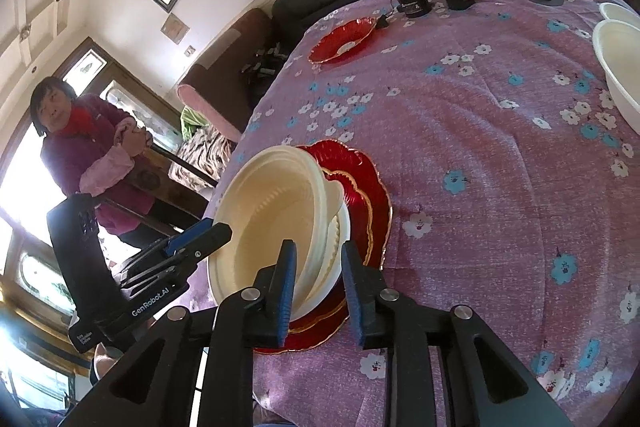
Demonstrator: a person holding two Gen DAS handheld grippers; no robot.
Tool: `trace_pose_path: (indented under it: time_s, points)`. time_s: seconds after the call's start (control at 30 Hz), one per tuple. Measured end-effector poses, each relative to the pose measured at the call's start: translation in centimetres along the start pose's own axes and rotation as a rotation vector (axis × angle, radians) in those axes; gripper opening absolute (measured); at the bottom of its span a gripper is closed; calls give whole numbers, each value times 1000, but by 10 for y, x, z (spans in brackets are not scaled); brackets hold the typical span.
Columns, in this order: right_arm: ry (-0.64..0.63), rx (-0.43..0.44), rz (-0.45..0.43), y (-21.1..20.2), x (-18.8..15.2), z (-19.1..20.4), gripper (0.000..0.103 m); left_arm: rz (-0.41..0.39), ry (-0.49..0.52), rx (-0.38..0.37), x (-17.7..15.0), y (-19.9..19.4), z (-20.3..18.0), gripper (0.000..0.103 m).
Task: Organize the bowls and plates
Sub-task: 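Open the right gripper and release the cream bowl on the stack, then reach the left gripper to the large white bowl and grasp its rim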
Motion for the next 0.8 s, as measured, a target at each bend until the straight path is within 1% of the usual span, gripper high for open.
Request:
trace_pose_path:
  time_s: [0.1, 0.2, 0.27, 0.4, 0.5, 0.7, 0.8]
  points:
    - [9, 6, -15, -7, 0, -2, 26, 0, 1, 2, 0, -1, 0, 36]
    - [21, 12, -28, -13, 1, -7, 29, -2, 1, 1, 1, -2, -1, 36]
    - [28, 15, -37, -17, 2, -10, 31, -6, 7, 5, 3, -5, -3, 36]
    - [42, 24, -53, -23, 5, -19, 32, -16, 23, 2, 8, -11, -14, 37]
    - [56, 34, -67, -29, 6, -26, 32, -27, 46, -1, 14, -17, -27, 41]
    - [91, 44, -102, -46, 8, -43, 34, -48, 110, -20, 27, -26, -62, 41]
    - [113, 43, -126, -56, 10, -54, 36, -54, 146, -40, 33, -28, -83, 43]
Point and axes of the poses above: each gripper's, at about its wrist camera, not at the fingertips, and y roughly the way its jaws point, z to its left, x to its top, the point moved 7 cm from there along y, roughly the way its jaws point, and after that the axes turned 6 degrees about y, right-handed, at the moved point
